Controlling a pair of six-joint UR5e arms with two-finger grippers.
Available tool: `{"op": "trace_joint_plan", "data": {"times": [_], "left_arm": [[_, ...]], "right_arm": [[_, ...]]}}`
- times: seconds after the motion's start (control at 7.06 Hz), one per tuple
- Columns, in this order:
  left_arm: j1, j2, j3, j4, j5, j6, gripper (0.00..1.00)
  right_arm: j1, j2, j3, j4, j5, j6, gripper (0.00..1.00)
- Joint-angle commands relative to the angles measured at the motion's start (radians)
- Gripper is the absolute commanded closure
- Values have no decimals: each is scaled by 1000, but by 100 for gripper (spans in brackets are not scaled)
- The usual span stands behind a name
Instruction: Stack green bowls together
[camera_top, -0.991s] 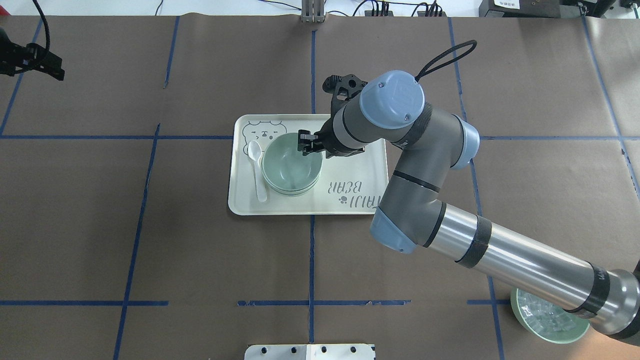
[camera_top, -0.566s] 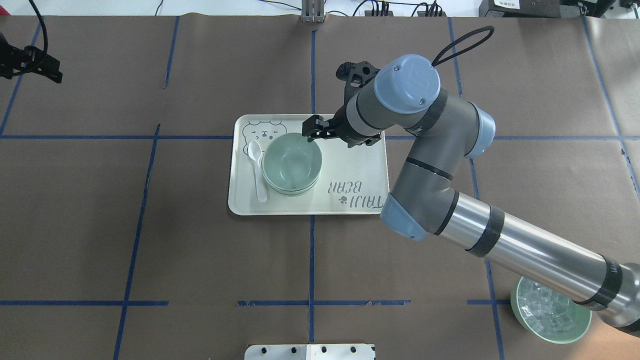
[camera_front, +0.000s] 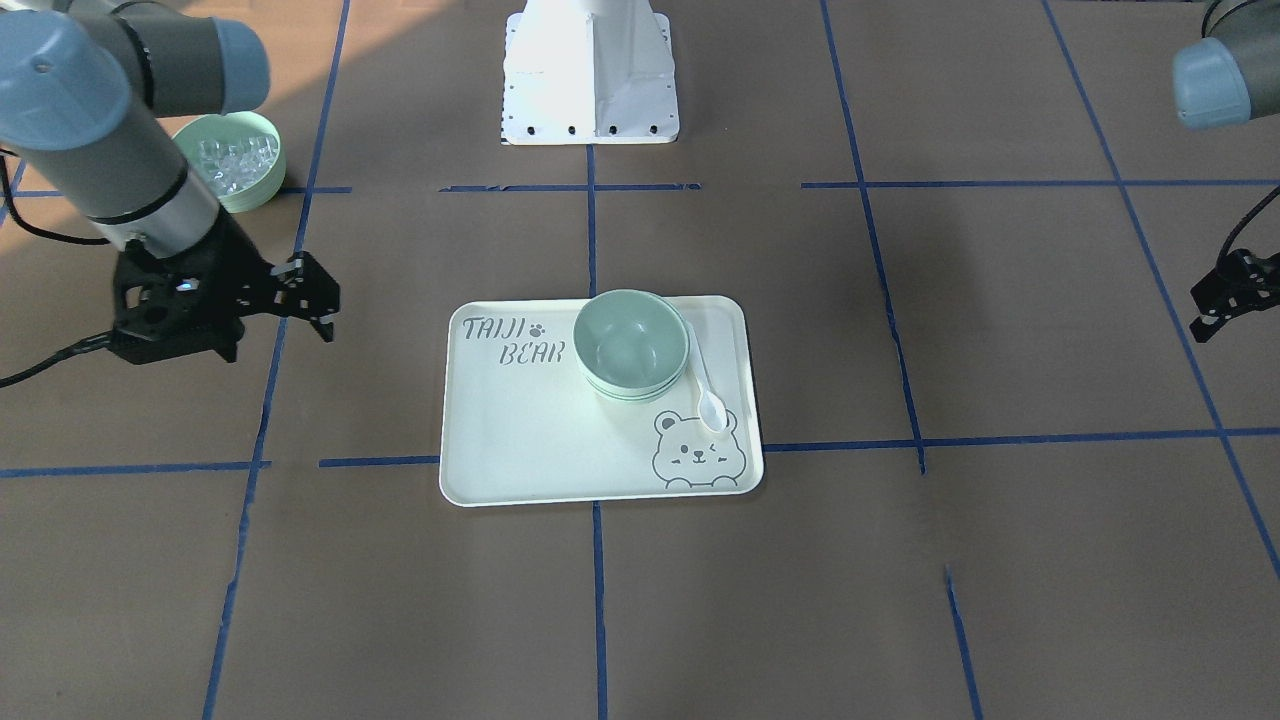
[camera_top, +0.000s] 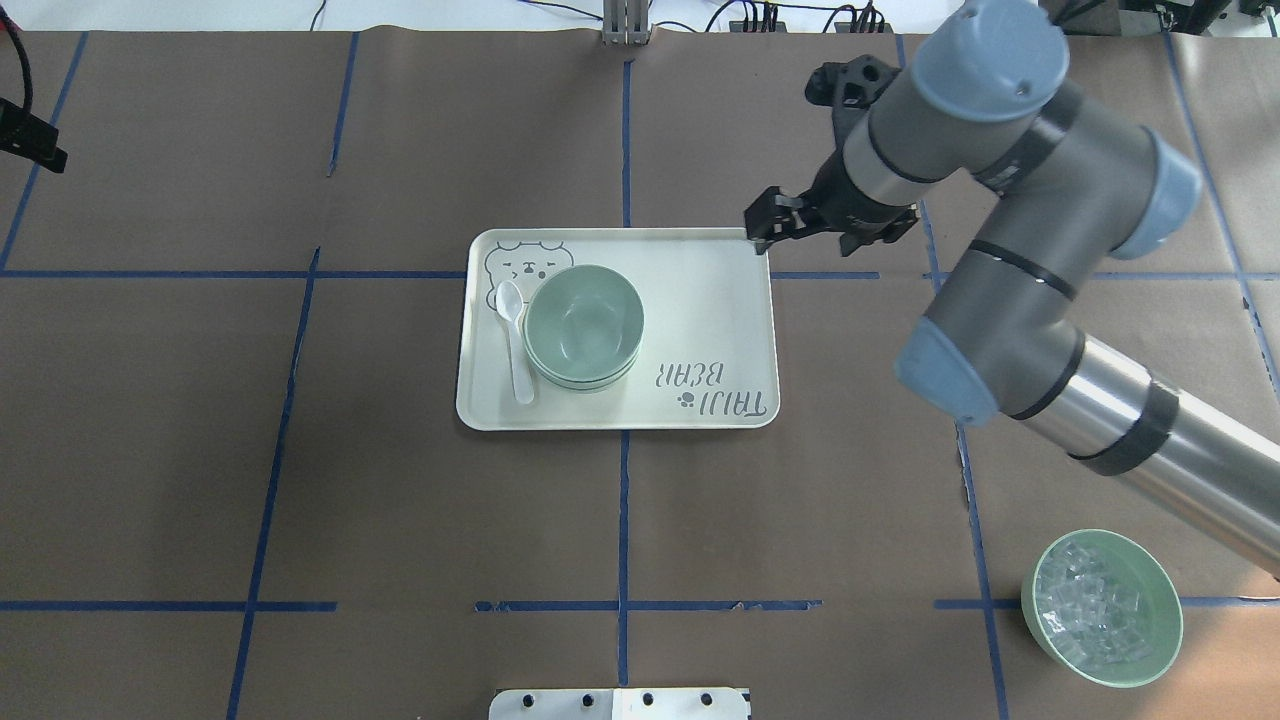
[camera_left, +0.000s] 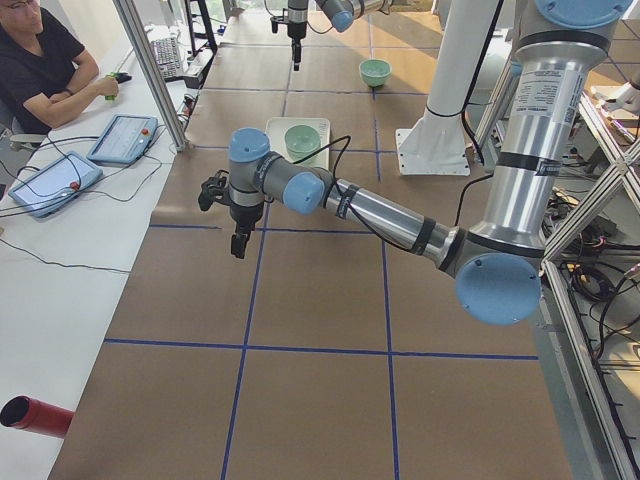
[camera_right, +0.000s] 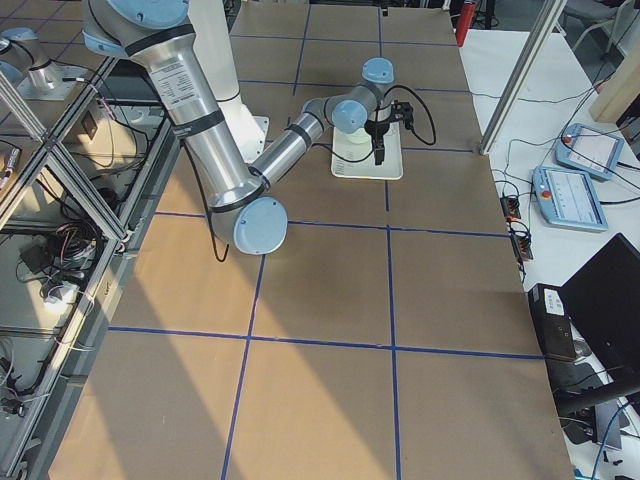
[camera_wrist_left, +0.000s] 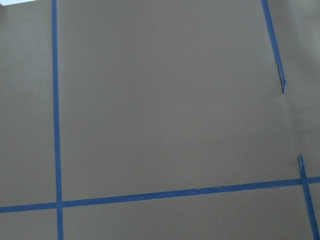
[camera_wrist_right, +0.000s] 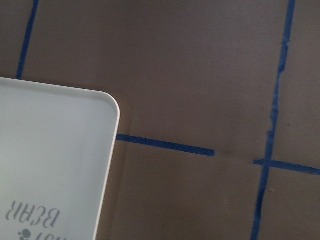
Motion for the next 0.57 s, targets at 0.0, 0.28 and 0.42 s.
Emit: {"op": "trace_joint_plan", "data": {"times": [0.0, 0.28, 0.42], "left_arm": [[-95, 26, 23, 86, -39, 189, 0], [-178, 34, 93, 92, -56, 299, 0], [-216, 58, 124, 98, -80, 361, 0]], "right_arm": [[202, -174, -8, -11, 95, -367, 0], [347, -270, -70, -10, 148, -549, 0], [411, -319, -93, -8, 152, -599, 0]]}}
